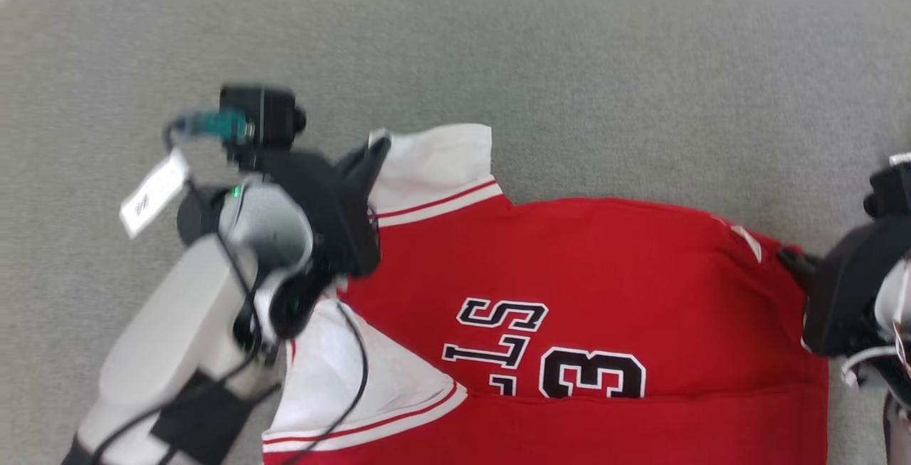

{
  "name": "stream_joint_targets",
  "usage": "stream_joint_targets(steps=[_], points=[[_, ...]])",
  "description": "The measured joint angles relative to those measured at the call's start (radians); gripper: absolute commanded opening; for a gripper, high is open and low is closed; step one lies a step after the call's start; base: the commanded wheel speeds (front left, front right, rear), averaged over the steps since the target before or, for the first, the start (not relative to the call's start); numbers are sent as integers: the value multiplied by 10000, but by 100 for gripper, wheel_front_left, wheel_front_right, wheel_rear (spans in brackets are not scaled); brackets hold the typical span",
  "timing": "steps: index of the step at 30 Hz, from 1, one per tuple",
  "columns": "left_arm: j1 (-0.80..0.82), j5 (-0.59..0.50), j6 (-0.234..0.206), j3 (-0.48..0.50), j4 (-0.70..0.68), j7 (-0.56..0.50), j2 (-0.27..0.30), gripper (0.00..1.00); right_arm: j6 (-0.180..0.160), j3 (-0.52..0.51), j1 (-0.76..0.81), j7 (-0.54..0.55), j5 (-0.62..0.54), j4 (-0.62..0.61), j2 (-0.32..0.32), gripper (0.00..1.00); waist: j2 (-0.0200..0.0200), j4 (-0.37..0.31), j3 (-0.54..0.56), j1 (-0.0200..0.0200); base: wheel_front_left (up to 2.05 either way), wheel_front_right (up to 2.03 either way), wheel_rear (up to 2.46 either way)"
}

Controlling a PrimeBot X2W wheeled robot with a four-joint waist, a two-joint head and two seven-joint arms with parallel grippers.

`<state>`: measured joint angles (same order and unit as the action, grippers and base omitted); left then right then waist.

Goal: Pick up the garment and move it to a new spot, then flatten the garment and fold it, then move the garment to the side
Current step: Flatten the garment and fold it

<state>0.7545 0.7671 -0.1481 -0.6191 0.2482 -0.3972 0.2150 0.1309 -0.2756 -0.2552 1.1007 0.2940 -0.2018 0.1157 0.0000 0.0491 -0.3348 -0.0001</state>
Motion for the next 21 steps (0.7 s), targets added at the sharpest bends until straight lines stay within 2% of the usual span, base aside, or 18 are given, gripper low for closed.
stream_joint_targets(steps=[9, 14, 21], points=[[-2043, 65, -640, 10, -2692, -161, 1097, 0, 0, -295, 1261, 397, 435, -989, -46, 0, -1, 203, 374, -1, 0, 0, 0], [-3289, 330, -888, -19, -3693, -174, 1398, 0, 0, -186, 1689, 581, 546, -1012, -27, 0, -1, 162, 340, -1, 0, 0, 0], [-4555, 744, -1170, 48, -4197, -63, 1601, 0, 0, -288, 1959, 550, 382, -842, 219, 0, -1, 193, 432, -1, 0, 0, 0]])
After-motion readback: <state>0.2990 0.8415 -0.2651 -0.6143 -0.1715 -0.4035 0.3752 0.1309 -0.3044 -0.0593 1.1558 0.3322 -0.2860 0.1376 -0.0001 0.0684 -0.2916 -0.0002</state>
